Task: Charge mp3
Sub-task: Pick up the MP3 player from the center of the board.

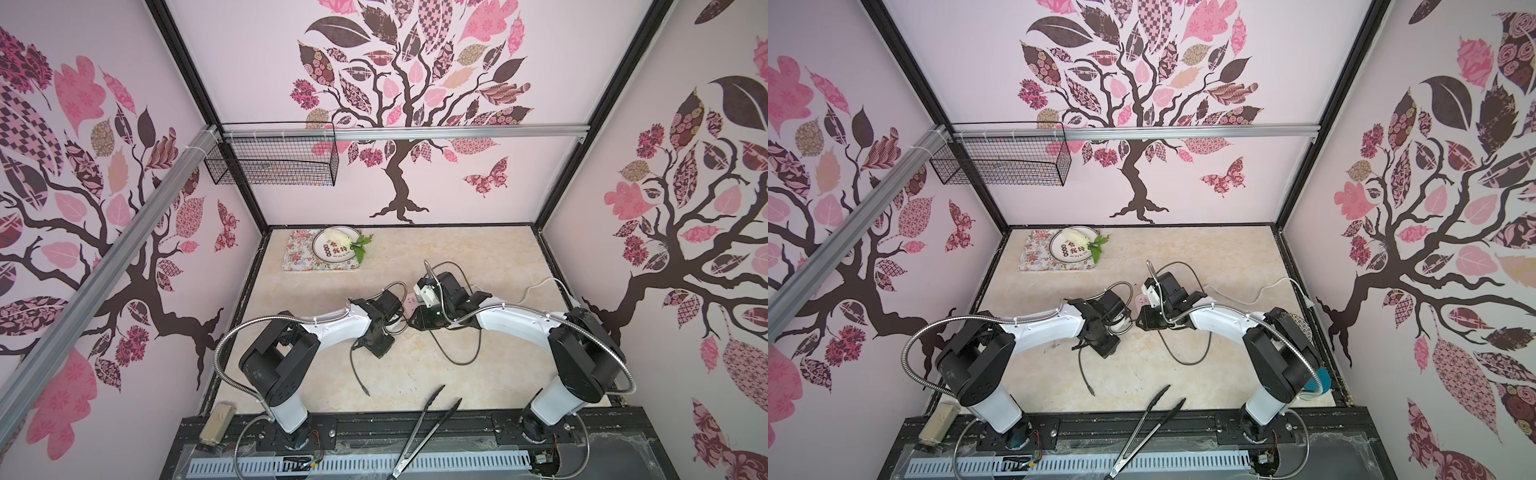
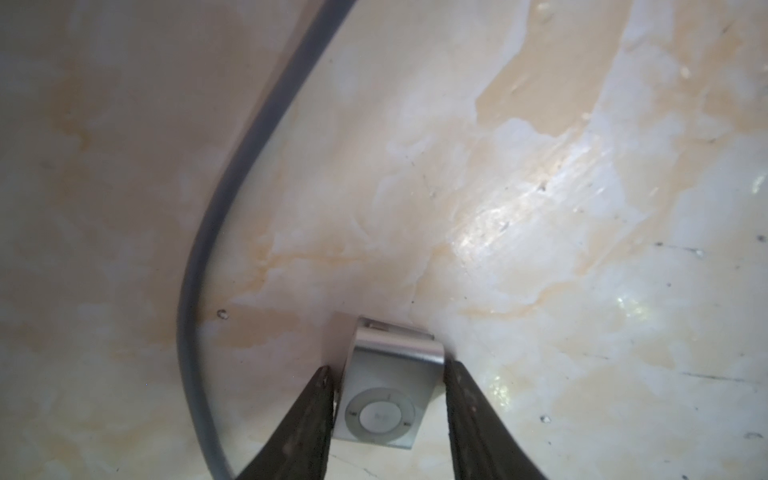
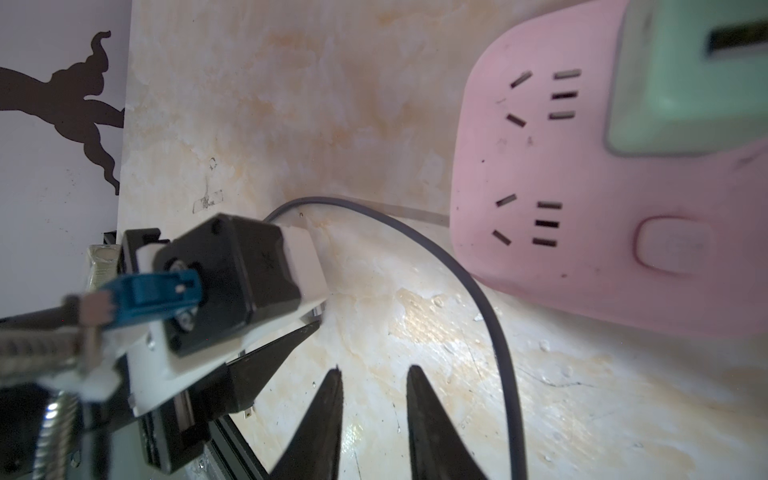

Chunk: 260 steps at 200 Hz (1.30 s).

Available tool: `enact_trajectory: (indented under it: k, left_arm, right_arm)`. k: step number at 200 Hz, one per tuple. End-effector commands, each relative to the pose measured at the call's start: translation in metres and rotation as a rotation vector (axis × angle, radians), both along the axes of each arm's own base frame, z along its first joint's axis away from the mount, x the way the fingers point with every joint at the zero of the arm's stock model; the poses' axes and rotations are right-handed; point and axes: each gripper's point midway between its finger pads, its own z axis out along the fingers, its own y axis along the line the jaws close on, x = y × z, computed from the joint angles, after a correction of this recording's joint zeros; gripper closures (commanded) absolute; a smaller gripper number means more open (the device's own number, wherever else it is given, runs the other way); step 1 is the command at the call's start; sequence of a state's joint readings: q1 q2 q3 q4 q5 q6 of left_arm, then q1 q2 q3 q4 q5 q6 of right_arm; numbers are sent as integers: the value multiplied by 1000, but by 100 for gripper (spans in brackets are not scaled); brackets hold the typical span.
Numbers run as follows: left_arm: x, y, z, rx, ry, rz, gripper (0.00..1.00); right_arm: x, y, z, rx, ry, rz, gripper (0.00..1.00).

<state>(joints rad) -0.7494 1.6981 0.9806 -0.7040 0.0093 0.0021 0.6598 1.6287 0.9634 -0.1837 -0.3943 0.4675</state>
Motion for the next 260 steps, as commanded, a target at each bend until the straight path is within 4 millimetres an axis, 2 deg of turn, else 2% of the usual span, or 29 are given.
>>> enact_trajectory:
  k: [1, 37, 64, 83, 100, 129, 153, 176, 216, 260]
  left_arm:
    - [-10, 6, -10, 58, 13, -29, 58]
    - [-9, 7, -13, 87, -3, -8, 68]
    - [-9, 7, -13, 88, -1, -4, 76]
    - [-9, 2, -9, 62, -4, -6, 76]
    - [-11, -8, 3, -5, -7, -33, 75]
    - [-14, -27, 36, -146, -45, -114, 76]
    - [-16, -32, 56, -207, -84, -160, 76]
    - [-23, -36, 65, -247, -66, -192, 75]
    - [-27, -39, 69, -267, -48, -196, 74]
    - [-25, -47, 94, -347, -104, -218, 73]
  right_arm:
    - [-5, 2, 11, 19, -6, 20, 69]
    - [-12, 6, 10, 41, 31, 51, 67]
    - [-20, 7, -1, 31, 71, 91, 64]
    - [-28, 12, -5, 59, 102, 137, 59]
    - [-40, 22, -5, 123, 157, 205, 55]
    - [-51, 31, -7, 189, 204, 285, 55]
    - [-62, 36, 1, 265, 217, 350, 55]
    - [-67, 38, 3, 301, 227, 372, 54]
    - [-67, 43, 22, 379, 171, 393, 54]
    - [-69, 42, 10, 345, 216, 399, 58]
